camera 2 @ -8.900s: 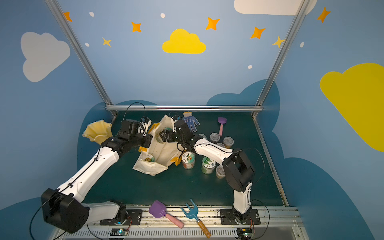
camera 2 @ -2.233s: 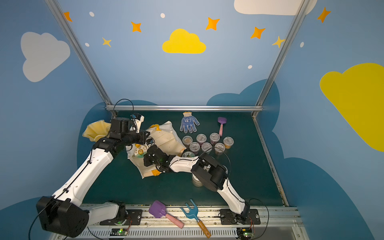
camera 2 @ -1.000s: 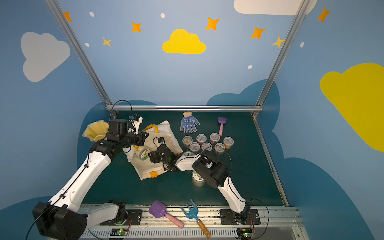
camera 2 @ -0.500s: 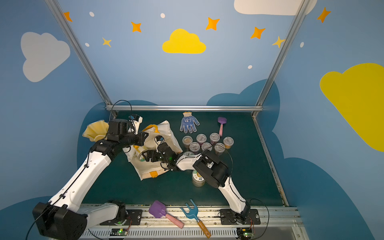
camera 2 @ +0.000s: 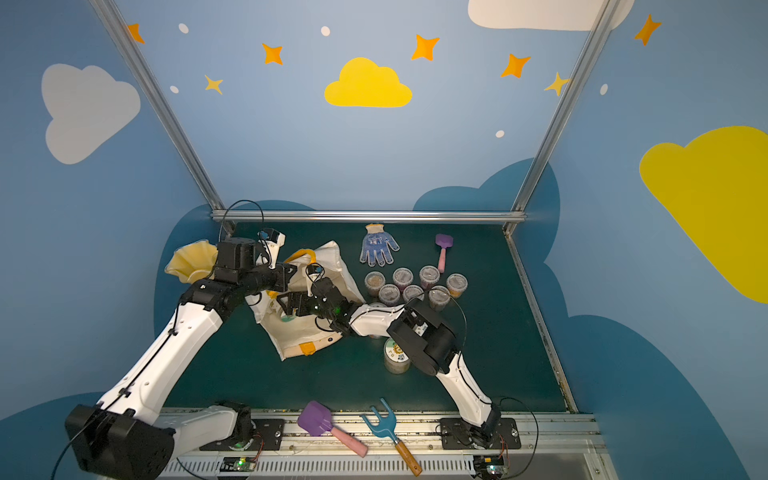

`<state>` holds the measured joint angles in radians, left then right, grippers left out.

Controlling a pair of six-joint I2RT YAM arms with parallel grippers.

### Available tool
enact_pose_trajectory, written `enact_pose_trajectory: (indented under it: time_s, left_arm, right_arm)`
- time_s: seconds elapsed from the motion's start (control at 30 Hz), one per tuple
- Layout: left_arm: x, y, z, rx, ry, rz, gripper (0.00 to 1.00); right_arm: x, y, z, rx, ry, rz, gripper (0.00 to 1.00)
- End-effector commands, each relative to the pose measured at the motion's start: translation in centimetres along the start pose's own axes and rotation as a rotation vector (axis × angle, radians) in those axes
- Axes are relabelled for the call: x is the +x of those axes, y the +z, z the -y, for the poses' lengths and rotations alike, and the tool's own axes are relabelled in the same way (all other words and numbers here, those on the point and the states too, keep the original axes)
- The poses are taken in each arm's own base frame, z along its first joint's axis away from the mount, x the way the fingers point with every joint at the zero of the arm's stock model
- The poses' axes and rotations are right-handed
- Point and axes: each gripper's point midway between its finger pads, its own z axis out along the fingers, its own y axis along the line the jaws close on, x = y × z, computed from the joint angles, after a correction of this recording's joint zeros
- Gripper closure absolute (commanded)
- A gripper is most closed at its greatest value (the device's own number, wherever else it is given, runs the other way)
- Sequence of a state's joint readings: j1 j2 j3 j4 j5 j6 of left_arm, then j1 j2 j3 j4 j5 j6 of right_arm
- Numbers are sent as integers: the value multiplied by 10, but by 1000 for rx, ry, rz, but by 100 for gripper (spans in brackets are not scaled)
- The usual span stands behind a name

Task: Take out the seed jars from the canvas bag
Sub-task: Pick up the seed jar from the canvas bag.

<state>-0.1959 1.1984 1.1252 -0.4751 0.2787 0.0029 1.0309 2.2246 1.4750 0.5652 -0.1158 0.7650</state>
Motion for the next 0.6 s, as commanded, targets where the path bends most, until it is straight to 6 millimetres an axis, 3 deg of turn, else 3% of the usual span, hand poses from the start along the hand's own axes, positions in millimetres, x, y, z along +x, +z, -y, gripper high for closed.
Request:
enact_pose_trajectory:
  time_s: [0.0, 0.57]
  left_arm:
    - [-8, -3, 3, 13, 5, 32, 92]
    - [-10, -2, 4, 19, 2, 35, 92]
  right_arm:
    - [16, 10, 15, 26, 17, -48, 10]
    - [56, 22, 18, 47, -12, -146, 10]
